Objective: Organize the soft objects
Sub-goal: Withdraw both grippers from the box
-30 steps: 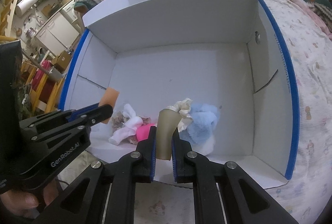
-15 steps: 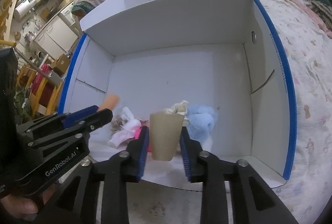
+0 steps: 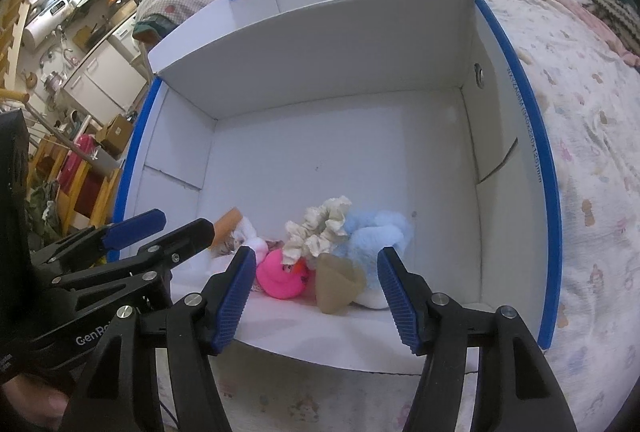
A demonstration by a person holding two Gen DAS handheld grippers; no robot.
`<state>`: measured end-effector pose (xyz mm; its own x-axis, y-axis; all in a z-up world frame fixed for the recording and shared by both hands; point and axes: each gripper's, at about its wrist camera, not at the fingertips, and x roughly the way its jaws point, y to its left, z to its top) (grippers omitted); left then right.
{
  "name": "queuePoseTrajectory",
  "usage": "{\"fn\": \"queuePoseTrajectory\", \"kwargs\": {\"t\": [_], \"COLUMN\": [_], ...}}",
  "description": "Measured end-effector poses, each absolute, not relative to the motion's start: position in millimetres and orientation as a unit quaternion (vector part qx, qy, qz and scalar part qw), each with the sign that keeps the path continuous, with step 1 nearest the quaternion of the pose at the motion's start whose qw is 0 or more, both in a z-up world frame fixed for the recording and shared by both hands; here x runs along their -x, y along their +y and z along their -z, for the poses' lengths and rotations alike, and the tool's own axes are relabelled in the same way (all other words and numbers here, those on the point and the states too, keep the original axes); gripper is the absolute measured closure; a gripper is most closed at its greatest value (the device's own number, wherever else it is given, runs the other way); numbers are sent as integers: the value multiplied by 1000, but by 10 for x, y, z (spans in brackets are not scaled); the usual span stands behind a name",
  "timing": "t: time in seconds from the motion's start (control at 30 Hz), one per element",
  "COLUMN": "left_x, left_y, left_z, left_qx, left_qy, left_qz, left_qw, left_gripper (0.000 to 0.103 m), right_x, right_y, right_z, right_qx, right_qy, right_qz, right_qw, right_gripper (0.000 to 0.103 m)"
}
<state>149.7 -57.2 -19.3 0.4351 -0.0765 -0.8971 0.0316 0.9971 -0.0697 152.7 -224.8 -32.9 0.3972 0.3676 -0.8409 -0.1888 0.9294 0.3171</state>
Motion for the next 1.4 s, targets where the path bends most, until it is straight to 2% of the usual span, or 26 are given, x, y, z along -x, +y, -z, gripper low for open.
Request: {"fn": "queuePoseTrajectory", "kwargs": {"t": [0.5, 0.6, 0.83, 0.93, 1.0, 1.1, 1.23, 1.4], "left_x": [-1357, -1283, -1054, -952, -863, -723, -515, -295], "left_y": [-548, -498, -405, -365, -311, -252, -176, -111], "left_z": [-10, -68, -166, -192, -195, -205, -273, -421], "left_qx": [19, 24, 17, 15, 20, 20, 21, 13], "left_qy": [503, 493, 482, 479, 480, 477, 456, 421], "left_qz": [28, 22, 29, 29, 29, 33, 32, 23], "left_qw": [864, 869, 876, 877, 877, 878, 889, 907], "left_gripper": [47, 47, 47, 47, 47, 46, 38, 36], "right_x": [-1417, -1319, -1098, -969, -880, -751, -583, -438], "right_y": [-2376, -2444, -2469, -2436, -2417, -2414, -2411, -2411], "right_z": [230, 140, 20, -31, -66, -80, -89, -168], "right_qx": [-95, -102, -97, -89, -86, -92, -97, -111], "right_qy": [505, 488, 472, 459, 451, 444, 437, 413], "right_qz": [-154, -149, -142, -139, -138, -137, -137, -146], "right_qw": [844, 854, 865, 873, 878, 881, 884, 892], "right_gripper": [37, 26, 24, 13, 12, 4, 3, 0]}}
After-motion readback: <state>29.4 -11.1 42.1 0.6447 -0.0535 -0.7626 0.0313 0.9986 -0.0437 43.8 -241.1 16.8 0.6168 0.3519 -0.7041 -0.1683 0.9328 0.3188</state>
